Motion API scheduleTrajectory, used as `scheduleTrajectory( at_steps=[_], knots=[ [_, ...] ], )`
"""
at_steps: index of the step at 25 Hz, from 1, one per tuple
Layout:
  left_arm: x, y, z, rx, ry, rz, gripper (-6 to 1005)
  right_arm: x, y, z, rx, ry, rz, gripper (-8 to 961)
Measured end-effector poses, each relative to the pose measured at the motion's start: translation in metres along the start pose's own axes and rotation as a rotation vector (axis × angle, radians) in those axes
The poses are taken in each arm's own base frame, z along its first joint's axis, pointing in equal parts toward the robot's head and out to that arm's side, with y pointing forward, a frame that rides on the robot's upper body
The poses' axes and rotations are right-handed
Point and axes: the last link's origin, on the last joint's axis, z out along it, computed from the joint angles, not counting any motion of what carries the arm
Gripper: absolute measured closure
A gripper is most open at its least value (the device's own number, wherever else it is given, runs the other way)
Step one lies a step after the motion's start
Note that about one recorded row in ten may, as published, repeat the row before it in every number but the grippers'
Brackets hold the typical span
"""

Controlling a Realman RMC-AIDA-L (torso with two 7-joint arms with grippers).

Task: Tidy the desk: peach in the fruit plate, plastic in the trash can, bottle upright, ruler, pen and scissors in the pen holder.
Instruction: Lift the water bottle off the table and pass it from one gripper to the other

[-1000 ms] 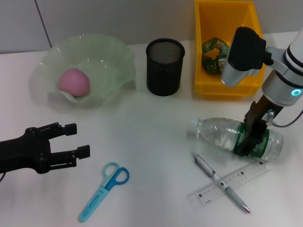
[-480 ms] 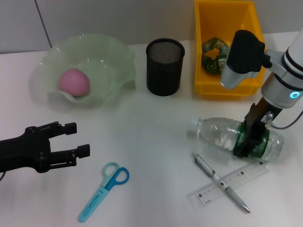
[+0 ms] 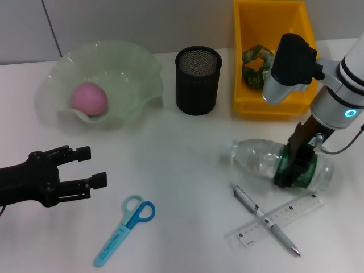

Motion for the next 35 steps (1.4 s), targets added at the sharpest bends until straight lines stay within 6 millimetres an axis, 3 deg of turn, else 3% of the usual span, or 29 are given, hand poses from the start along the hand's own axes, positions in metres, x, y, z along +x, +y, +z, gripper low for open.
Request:
scheduleTrajectory(
  at_steps=[8, 10, 13, 16, 20, 29, 35],
  knots=[
    [0.002, -0.001, 0.0, 0.011, 0.023, -0.015, 151, -0.015, 0.001, -0.028, -0.022, -0.26, -0.017, 214],
    [0.008, -0.003, -0.002, 0.031, 0.081, -0.021, 151, -0.023, 0.003, -0.044, -0.049, -0.446, -0.023, 214],
    [0.01, -0.003, -0.002, 0.032, 0.106, -0.024, 152, -0.024, 0.004, -0.047, -0.054, -0.499, -0.026, 214],
    [0.018, -0.001, -0.001, 0.039, 0.206, -0.038, 153, -0.029, 0.011, -0.05, -0.077, -0.673, -0.048, 214],
    [0.023, 0.003, 0.003, 0.042, 0.308, -0.066, 153, -0.031, 0.024, -0.044, -0.155, -0.872, -0.077, 214],
    [0.033, 0.011, 0.023, -0.035, 0.416, -0.102, 155, -0.036, 0.038, -0.02, -0.252, -0.985, -0.095, 214],
    [0.035, 0.012, 0.026, -0.049, 0.444, -0.111, 157, -0.038, 0.043, -0.013, -0.278, -1.026, -0.097, 215]
  ],
)
